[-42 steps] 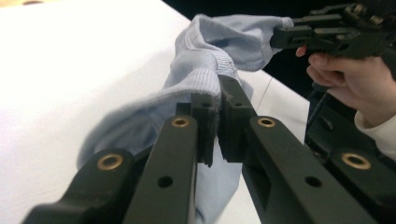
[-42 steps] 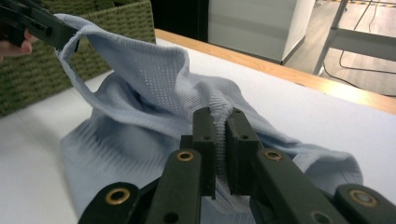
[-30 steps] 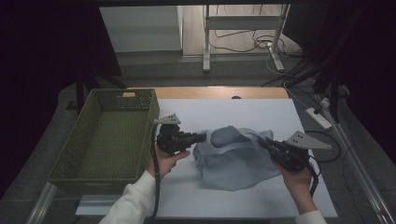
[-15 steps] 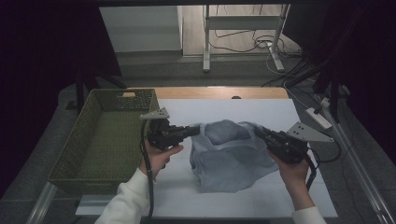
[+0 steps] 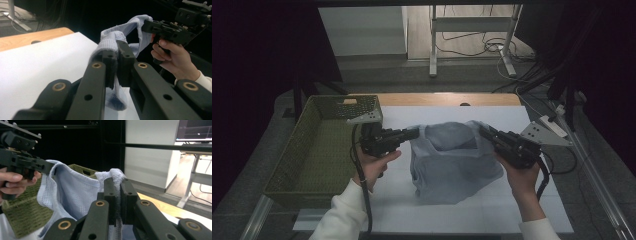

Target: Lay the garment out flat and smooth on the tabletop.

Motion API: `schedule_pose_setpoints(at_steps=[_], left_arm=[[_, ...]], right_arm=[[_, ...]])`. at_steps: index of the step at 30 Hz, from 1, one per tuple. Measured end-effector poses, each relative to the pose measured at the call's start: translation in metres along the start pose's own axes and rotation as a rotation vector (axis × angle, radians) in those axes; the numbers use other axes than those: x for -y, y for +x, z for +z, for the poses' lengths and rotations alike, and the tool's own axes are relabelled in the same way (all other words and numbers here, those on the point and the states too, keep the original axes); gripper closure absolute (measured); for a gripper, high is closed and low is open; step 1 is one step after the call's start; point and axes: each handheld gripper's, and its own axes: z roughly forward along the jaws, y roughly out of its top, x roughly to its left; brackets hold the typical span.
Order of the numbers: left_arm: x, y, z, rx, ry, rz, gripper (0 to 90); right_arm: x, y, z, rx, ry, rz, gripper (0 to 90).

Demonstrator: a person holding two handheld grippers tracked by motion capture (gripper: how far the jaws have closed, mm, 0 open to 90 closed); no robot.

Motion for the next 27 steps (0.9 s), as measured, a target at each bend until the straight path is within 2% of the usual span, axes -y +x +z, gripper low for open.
schedule_pose_setpoints(at_steps=[11, 21, 27], left_arm=[[-0.01, -0.007, -0.02, 0.01, -0.062, 0.015, 85.5], [-0.017, -0.01, -0.034, 0.01, -0.105, 0.028, 85.5], [-0.021, -0.012, -0.043, 0.015, -0.133, 0.038, 85.5]], right_arm=[[-0.016, 0.01, -0.003, -0.027, -0.062, -0.01, 85.0], [-0.028, 0.013, -0.003, -0.044, -0.109, -0.017, 85.1], [-0.036, 0.015, -0.001, -0.054, -0.136, -0.038, 85.0]])
